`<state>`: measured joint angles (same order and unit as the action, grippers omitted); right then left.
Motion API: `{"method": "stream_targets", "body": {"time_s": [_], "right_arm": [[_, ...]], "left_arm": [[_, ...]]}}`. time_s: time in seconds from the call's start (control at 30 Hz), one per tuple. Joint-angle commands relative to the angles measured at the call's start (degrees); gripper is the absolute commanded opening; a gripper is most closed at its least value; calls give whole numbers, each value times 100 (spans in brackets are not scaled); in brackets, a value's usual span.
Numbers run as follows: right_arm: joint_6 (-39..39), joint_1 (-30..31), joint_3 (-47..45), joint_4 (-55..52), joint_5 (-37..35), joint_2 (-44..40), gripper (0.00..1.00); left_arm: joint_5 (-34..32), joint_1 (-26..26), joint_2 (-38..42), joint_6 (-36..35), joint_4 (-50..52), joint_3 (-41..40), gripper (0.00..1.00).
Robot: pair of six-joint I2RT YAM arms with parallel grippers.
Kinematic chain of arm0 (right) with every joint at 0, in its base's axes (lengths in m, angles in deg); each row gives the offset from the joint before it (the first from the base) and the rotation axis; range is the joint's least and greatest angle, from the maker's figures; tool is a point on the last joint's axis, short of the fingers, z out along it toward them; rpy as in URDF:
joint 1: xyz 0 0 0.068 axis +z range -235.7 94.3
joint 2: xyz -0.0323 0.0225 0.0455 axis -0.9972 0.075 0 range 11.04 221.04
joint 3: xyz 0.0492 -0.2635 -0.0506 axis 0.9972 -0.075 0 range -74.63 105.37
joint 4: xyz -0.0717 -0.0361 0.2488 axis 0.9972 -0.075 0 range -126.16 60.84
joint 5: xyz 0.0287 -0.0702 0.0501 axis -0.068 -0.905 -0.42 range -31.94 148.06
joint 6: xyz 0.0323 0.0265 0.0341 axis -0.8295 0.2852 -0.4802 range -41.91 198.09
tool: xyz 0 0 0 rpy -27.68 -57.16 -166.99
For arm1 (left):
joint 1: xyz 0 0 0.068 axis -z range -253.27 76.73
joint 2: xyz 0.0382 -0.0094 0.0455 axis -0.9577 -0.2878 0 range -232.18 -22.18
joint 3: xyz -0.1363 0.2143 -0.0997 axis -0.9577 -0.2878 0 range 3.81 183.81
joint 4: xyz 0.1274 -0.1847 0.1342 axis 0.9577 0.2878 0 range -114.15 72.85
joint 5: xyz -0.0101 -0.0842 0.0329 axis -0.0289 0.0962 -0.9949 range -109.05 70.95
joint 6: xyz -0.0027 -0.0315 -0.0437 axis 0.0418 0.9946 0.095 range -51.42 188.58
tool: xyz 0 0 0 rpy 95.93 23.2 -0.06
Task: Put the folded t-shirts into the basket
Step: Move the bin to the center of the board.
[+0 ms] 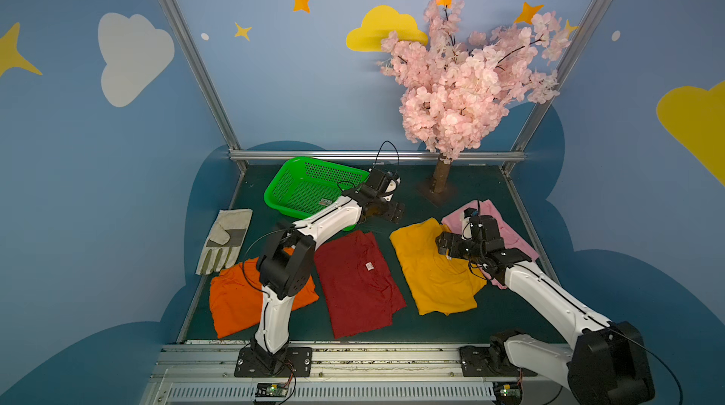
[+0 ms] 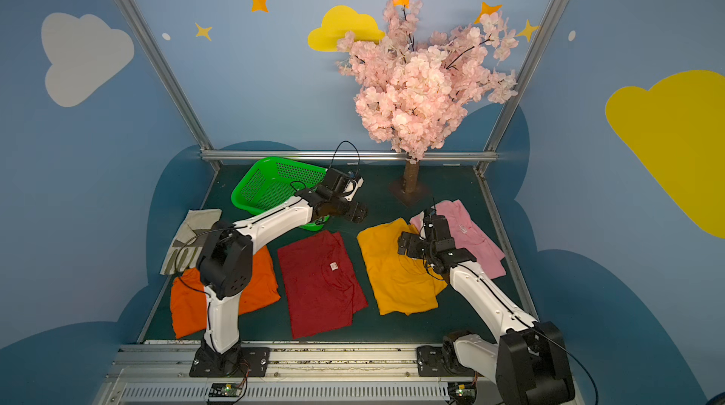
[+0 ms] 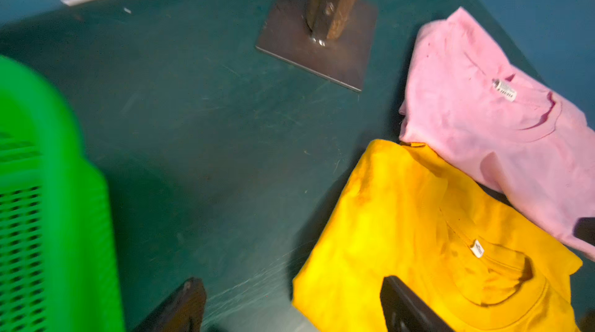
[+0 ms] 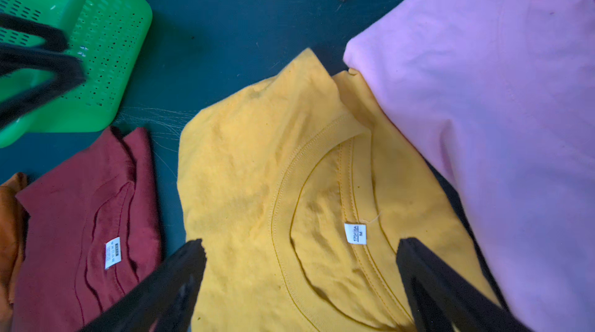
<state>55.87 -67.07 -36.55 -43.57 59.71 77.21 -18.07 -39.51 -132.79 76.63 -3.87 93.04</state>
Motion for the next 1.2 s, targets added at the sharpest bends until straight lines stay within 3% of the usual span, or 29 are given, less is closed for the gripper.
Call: {"method": "stream_targets", "body": {"time_s": [0.0,0.1,0.23,0.63,0.87,1.0,1.07,1.17], "right_arm": [[16,57,-51,17,94,150,97],[12,66,-13,101,122,342,97],[-23,101,-1,168,134,577,97],[-62,175,94,183,106,857,97],[-93,227,163,168,178,996,96],[-258,564,173,152,195,1006,95],[-331,877,181,86,115,975,95],[-497,1487,211,-83,58,872,94]], "left_arm": [[-417,-422,603,-51,-180,-587,90],[-43,-969,495,88,49,-628,89],[539,-1143,-41,51,348,-225,89],[1127,-519,-1638,391,597,1605,89],[1279,-152,-2952,438,1501,4037,89],[1144,-142,-3527,193,2352,5480,90],[1031,-142,-3475,28,2552,5621,91],[948,-149,-2926,-198,2712,5205,92]]}}
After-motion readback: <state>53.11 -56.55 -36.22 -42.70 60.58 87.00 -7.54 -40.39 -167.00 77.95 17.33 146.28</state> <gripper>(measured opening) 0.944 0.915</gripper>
